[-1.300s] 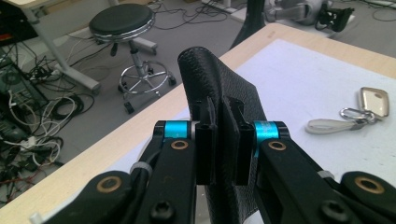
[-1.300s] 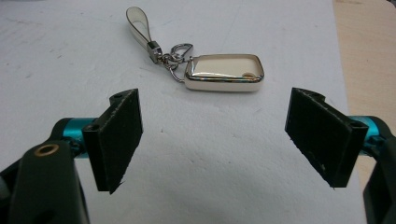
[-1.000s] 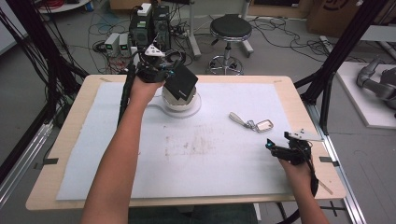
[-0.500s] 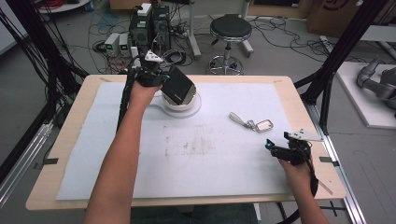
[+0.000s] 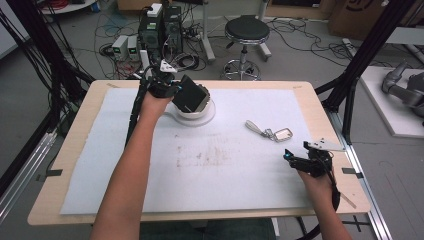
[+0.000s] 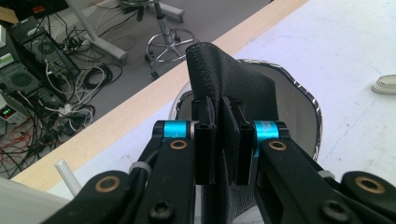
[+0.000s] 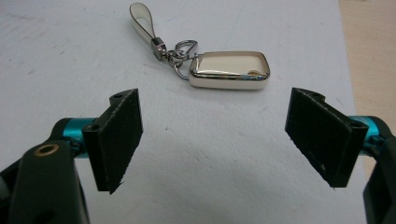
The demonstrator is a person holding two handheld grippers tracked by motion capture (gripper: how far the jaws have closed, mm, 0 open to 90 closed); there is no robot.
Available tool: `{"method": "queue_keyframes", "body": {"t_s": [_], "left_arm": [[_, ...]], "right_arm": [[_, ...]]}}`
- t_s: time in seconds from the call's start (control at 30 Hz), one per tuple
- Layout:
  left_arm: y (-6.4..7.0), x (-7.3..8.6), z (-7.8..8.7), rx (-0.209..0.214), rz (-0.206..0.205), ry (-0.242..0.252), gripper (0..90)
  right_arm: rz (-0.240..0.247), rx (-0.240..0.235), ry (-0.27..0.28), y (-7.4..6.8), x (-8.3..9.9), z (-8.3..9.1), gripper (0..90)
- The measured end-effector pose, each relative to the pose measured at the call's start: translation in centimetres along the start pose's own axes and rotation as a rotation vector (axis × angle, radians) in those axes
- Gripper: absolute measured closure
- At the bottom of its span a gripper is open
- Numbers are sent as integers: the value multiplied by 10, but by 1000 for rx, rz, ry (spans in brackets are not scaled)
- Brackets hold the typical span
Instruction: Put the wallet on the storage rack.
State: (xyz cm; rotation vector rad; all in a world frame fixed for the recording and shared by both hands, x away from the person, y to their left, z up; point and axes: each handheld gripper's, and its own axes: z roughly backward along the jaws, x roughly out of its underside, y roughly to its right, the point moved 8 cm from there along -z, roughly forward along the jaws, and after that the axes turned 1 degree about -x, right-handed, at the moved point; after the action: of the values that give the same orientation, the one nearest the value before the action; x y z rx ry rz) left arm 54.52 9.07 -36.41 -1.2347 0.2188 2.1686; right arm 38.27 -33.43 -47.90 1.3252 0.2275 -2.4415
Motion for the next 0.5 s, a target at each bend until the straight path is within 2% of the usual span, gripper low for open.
{"method": "queue_keyframes", "body": {"t_s": [0.27,0.5], "left_arm": [[2,0,-6,-16,9,6,815],[12,-5,-15,-9,-5,20,794]], "right_arm": [[2,-3,-2,-2,0,-1,192],[2,0,-1,-1,0,0,192]]}}
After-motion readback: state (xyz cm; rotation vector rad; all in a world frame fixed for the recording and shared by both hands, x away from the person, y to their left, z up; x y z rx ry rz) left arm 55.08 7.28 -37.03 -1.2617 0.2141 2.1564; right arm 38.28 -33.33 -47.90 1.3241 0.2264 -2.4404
